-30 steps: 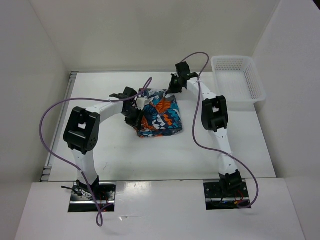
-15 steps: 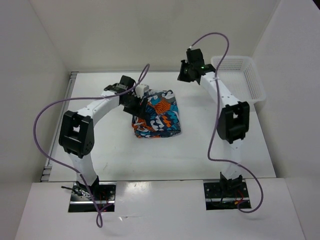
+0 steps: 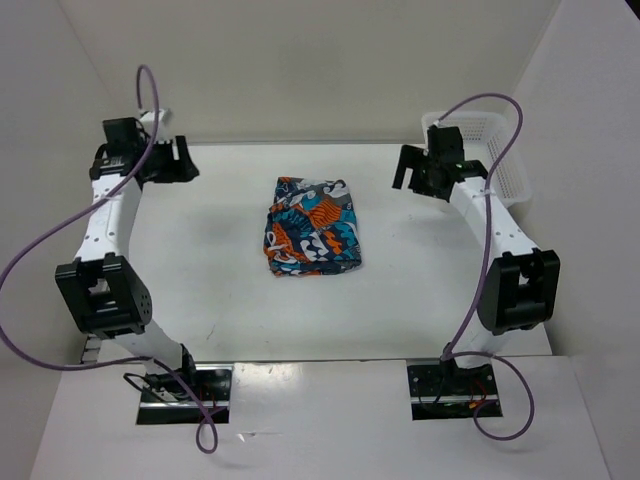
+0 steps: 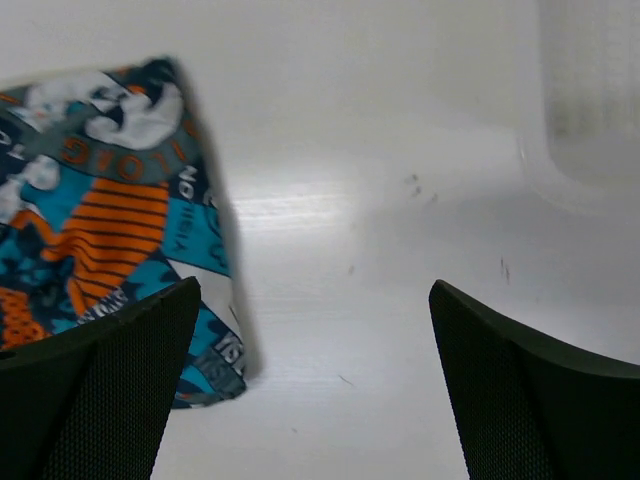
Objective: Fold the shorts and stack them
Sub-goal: Fold the shorts
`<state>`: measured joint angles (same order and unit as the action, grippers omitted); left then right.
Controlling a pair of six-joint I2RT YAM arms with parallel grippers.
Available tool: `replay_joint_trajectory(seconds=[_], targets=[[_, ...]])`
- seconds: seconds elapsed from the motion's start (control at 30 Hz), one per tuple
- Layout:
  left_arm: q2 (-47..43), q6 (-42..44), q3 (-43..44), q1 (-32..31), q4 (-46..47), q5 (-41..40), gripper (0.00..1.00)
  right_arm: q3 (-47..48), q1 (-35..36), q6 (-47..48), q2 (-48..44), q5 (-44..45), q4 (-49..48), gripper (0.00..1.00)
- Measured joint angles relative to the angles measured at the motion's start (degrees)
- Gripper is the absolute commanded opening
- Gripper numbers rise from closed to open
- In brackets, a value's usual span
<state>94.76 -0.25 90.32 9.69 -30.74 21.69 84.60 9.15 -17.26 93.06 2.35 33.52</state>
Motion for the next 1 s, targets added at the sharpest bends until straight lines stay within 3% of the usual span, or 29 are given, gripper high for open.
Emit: replay_joint_trajectory(seconds=[0.1,0.3,1.0], targets=[[-2.01,-0.02,-3.76,4.70,0.81,-1.68,0.77,-4.68,-2.91,0.04,-1.77,-1.16,1.81,1.00],[-4.59,0.02,-11.41,5.22,0.85,-1.77,0.82,-8.79,-8.52,0.22,-10.43,-4.94,2.93,1.00],[-7.63,0.02,-12.74,5.66,2.03,-2.38,0.86,-11.87,-10.43,1.73,-14.67,-7.74,2.97,1.00]])
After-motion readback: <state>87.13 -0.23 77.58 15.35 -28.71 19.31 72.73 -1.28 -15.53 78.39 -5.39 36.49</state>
